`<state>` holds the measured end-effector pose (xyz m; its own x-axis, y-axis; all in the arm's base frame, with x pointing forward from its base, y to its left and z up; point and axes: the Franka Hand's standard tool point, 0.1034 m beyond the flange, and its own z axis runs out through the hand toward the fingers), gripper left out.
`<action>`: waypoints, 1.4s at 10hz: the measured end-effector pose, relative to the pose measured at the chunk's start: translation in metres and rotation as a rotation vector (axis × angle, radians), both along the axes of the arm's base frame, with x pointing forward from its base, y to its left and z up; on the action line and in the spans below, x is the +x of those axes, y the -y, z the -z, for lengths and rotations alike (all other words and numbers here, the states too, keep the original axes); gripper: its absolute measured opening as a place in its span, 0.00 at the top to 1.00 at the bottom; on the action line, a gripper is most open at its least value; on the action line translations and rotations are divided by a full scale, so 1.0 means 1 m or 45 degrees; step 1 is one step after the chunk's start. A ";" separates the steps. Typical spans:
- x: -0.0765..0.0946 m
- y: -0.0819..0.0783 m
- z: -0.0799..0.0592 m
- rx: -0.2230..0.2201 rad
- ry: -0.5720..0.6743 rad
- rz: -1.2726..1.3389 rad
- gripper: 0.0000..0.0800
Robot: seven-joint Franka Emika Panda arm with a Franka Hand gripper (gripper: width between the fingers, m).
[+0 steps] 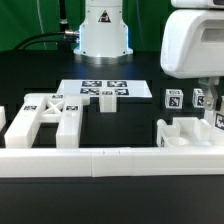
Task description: Assemble chair
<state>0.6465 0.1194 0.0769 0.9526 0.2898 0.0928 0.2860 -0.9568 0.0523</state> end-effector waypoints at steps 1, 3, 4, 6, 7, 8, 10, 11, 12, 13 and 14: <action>0.000 0.000 0.000 0.000 0.000 0.000 0.64; 0.000 0.000 0.000 0.016 0.003 0.129 0.64; 0.000 0.000 0.000 0.023 0.005 0.193 0.64; 0.000 0.000 0.000 0.066 0.017 0.522 0.64; 0.000 0.004 0.000 0.077 0.027 0.661 0.64; -0.001 0.008 0.000 0.088 0.032 0.786 0.64; -0.002 0.017 0.000 0.098 0.055 1.000 0.64; -0.003 0.023 0.000 0.090 0.058 1.104 0.64; -0.003 0.030 0.000 0.078 0.067 1.220 0.64; -0.004 0.038 -0.001 0.062 0.083 1.352 0.64; -0.004 0.040 -0.001 0.059 0.090 1.384 0.64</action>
Offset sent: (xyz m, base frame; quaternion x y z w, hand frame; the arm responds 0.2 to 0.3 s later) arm 0.0000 0.0000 0.0000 0.0000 0.0000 0.1296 0.9916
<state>0.6429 0.0794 0.0780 0.6898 -0.7090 0.1467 -0.7160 -0.6981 -0.0070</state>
